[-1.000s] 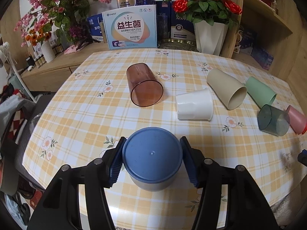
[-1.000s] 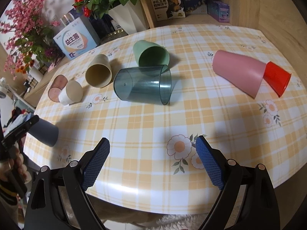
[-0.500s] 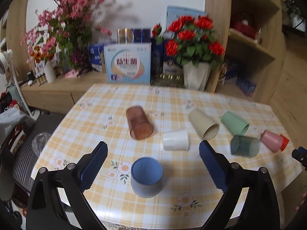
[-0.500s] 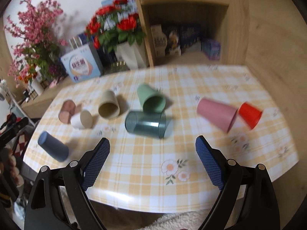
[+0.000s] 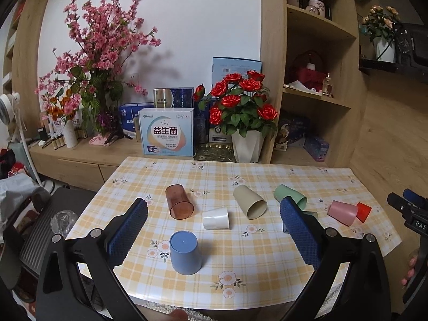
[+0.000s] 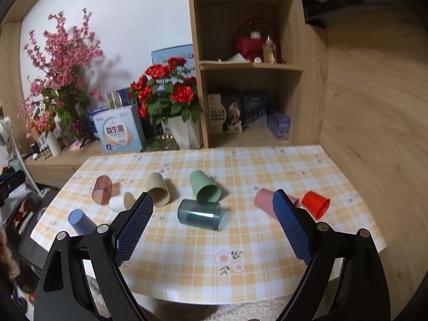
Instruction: Flip cup upside down
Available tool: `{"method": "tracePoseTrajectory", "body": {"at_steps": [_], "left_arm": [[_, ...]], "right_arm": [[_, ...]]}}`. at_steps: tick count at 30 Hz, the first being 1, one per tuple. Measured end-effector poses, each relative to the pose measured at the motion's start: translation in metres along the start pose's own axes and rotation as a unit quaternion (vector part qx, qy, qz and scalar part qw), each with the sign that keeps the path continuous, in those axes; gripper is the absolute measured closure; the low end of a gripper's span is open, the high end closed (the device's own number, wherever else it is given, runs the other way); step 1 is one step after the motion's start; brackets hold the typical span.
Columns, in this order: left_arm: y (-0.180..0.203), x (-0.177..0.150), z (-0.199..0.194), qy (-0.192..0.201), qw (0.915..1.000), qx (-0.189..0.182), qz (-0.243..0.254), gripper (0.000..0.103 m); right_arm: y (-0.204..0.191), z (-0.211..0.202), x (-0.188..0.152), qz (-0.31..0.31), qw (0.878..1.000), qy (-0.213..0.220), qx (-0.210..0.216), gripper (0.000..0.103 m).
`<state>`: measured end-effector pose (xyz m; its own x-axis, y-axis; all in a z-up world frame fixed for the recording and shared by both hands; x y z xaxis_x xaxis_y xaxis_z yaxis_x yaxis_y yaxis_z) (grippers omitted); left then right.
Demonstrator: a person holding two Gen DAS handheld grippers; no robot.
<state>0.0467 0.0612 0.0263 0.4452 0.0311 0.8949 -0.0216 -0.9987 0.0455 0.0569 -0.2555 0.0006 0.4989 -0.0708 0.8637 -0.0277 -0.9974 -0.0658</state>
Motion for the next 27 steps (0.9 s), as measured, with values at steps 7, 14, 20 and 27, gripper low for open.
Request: {"method": "tracePoseTrajectory", "body": {"at_steps": [7, 14, 20, 27], "left_arm": [[0.014, -0.004, -0.008, 0.004, 0.9998, -0.008, 0.018, 0.006], [0.022, -0.009, -0.008, 0.003, 0.9994, -0.009, 0.035, 0.006], [0.023, -0.011, -0.007, 0.0, 0.9993, -0.007, 0.037, 0.006], [0.023, -0.011, -0.009, 0.003, 0.9993, -0.005, 0.038, 0.006]], "right_arm": [[-0.003, -0.011, 0.004, -0.004, 1.0, 0.011, -0.004, 0.015], [-0.01, -0.012, 0.003, -0.012, 1.0, 0.012, -0.019, 0.015], [-0.013, -0.014, 0.003, -0.016, 1.0, 0.015, -0.016, 0.015], [-0.015, -0.016, 0.004, -0.018, 1.0, 0.019, -0.018, 0.015]]}}
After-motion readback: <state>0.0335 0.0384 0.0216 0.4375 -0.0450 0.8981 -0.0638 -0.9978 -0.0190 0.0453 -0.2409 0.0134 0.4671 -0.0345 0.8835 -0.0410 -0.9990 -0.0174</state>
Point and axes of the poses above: each gripper's, at about its wrist camera, not at the fingertips, and z roughly the way its jaws point, y to its right, x to its top, the point moved 1 cm from there along z, roughly the way its jaws point, and after that the axes turned 3 degrees about -x, right-handed, at the moved point
